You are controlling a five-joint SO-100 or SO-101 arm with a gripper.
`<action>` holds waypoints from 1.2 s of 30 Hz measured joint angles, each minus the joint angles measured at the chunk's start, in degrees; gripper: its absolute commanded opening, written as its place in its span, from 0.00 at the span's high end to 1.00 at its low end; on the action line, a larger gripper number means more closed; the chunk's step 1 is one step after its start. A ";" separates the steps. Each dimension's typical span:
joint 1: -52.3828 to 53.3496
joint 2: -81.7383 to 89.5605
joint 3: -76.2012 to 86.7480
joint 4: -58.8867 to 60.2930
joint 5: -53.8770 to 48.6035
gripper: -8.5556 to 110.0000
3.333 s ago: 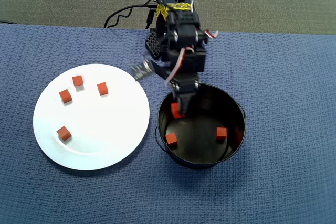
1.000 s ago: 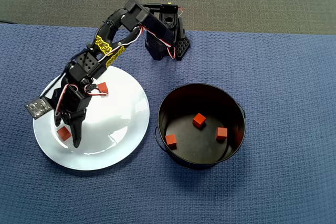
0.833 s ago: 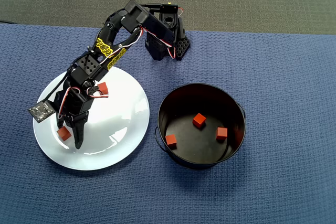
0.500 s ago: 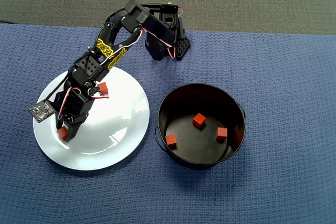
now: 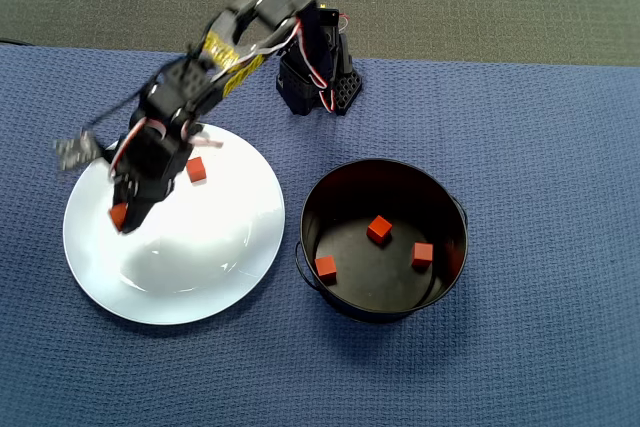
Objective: Pick up the red cubes from the white plate and place them in the black recipient
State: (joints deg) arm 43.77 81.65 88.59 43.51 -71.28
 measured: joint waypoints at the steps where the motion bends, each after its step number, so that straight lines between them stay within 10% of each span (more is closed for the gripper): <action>1: -0.18 3.25 0.62 2.46 2.02 0.93; 12: -16.79 30.23 2.46 31.29 37.27 0.93; 21: -47.11 37.53 18.37 27.51 60.73 0.92; 23: -51.77 36.39 19.69 25.31 63.63 0.66; 29: -59.06 32.96 16.96 29.09 58.80 0.53; 36: -42.54 33.05 10.46 30.85 38.23 0.58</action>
State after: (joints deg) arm 1.23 114.70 99.05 74.36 -33.05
